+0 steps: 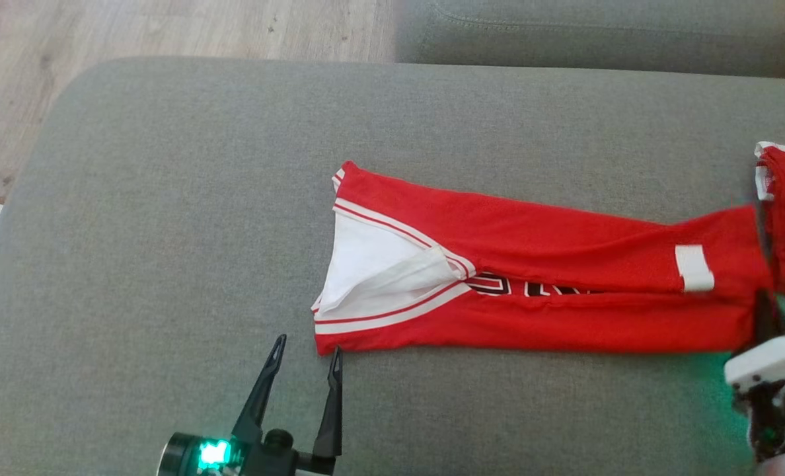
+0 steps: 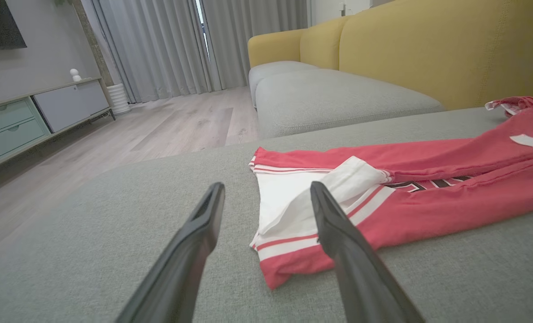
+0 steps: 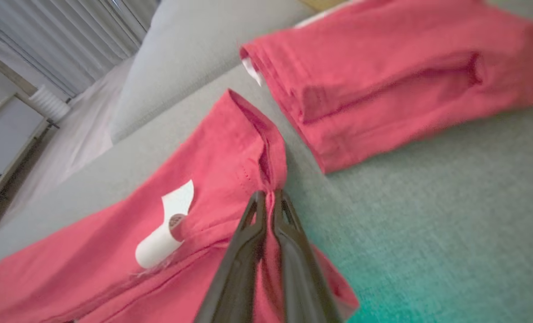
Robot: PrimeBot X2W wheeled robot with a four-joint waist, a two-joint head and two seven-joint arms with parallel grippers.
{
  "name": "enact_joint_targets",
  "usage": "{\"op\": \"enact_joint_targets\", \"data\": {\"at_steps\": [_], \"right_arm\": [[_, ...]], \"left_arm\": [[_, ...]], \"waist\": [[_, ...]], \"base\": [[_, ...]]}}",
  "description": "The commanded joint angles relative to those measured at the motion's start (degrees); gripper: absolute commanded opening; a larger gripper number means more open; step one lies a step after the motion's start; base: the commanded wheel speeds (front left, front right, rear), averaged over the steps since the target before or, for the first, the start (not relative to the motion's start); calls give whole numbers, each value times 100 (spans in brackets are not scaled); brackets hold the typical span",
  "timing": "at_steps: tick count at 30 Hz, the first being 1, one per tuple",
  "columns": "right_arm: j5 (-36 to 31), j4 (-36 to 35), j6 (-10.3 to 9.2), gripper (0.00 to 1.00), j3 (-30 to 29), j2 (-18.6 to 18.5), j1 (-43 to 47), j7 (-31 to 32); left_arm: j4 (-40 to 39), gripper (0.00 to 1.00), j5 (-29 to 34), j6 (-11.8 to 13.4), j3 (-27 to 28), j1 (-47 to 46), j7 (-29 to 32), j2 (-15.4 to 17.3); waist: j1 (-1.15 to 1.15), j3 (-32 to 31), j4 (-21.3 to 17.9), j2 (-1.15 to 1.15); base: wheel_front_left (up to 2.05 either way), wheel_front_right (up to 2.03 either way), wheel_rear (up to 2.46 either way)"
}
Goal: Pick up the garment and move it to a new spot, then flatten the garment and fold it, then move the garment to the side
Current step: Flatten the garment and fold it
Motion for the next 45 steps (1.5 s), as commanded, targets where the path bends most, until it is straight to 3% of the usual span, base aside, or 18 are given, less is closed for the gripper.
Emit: {"op": "enact_joint_targets", "data": {"at_steps": [1, 7, 12, 26, 33, 34, 35, 40, 45], "right_arm": [[84, -385, -4, 0, 183, -161, -112, -3], [320, -1861, -4, 0, 681, 45, -38, 390], [388, -2410, -4, 0, 1400, 280, -343, 761], [976, -1555, -4, 0, 3759, 390, -1441, 632], [1172, -973, -4, 0, 4488, 391, -1606, 494], [1222, -866, -4, 71, 4570, 391, -1643, 426], [1292, -774, -4, 100, 4674, 391, -1684, 360], [1787, -662, -4, 100, 5197, 391, -1840, -78], [1363, -592, -4, 100, 5210, 388, -1812, -690]], "left_arm": [[-134, 100, 57, -16, 238, -76, -54, -21], [-52, 100, 145, -186, 373, 68, -54, -118], [24, 100, 221, -347, 437, 96, -54, -215], [294, 100, 423, -736, 560, 11, -54, -496], [318, 100, 503, -851, 647, -3, -54, -611], [320, 100, 519, -864, 665, -2, -54, -626], [333, 100, 532, -879, 681, 2, -54, -641], [385, 100, 596, -923, 789, 31, -55, -671], [377, 100, 599, -886, 1004, 153, -55, -630]], "waist": [[0, -19, 10, 0], [0, -134, 85, 0], [0, -169, 223, 0], [0, 43, 1119, 0], [0, 178, 1326, 0], [0, 200, 1332, 0], [0, 217, 1332, 0], [0, 183, 1136, 0], [0, -86, 612, 0]], "base": [[0, 0, 0], [0, 0, 0], [0, 0, 0], [0, 0, 0], [0, 0, 0], [0, 0, 0], [0, 0, 0], [0, 0, 0], [0, 0, 0]]}}
